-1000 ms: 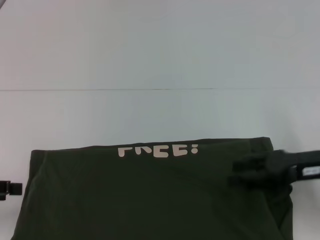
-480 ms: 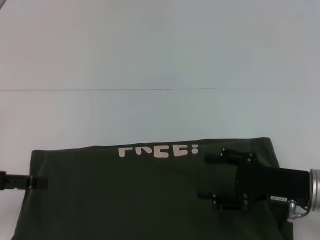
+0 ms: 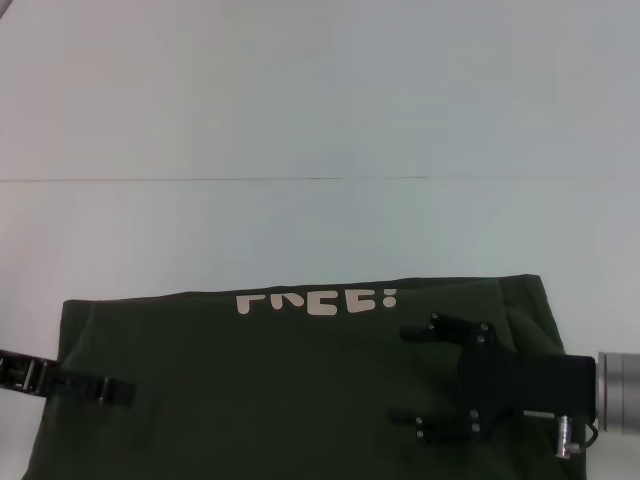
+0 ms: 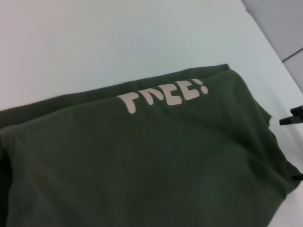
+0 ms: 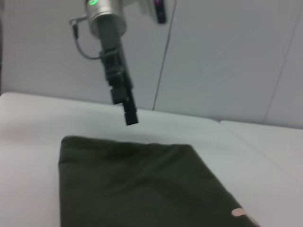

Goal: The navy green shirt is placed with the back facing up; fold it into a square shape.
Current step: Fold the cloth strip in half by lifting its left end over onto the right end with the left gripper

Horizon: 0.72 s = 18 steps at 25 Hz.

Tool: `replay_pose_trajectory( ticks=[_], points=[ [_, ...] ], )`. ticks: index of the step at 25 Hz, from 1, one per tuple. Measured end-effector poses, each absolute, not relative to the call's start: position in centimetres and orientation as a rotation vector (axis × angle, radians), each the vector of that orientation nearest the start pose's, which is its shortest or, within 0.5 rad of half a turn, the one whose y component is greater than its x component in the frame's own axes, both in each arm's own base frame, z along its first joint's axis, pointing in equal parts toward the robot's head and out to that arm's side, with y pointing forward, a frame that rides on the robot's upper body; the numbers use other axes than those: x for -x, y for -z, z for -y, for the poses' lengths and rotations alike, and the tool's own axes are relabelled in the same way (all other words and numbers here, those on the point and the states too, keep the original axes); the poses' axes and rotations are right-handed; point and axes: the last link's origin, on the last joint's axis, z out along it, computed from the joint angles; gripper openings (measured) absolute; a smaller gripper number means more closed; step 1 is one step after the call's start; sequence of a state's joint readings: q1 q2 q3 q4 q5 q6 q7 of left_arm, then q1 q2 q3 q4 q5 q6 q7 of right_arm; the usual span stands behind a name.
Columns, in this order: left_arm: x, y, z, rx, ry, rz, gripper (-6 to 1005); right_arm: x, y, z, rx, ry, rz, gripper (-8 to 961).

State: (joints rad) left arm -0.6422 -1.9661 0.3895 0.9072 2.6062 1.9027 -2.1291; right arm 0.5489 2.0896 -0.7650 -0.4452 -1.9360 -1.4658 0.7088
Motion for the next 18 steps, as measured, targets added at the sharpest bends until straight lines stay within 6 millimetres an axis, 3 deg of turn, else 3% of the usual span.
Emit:
replay_pose_trajectory(
  ticks=[11,18],
  points=[
    [29.4,-8.8,-32.5,2.512,0.16,1.605,896,-26.1,4.2,-32.6,2.776,-0.513,0.097,919],
    [30.0,-8.1,-32.7,2.425,0.225,1.765,894,-26.3,4.5,-32.4,2.779,-0.509,0.08,919]
  ],
)
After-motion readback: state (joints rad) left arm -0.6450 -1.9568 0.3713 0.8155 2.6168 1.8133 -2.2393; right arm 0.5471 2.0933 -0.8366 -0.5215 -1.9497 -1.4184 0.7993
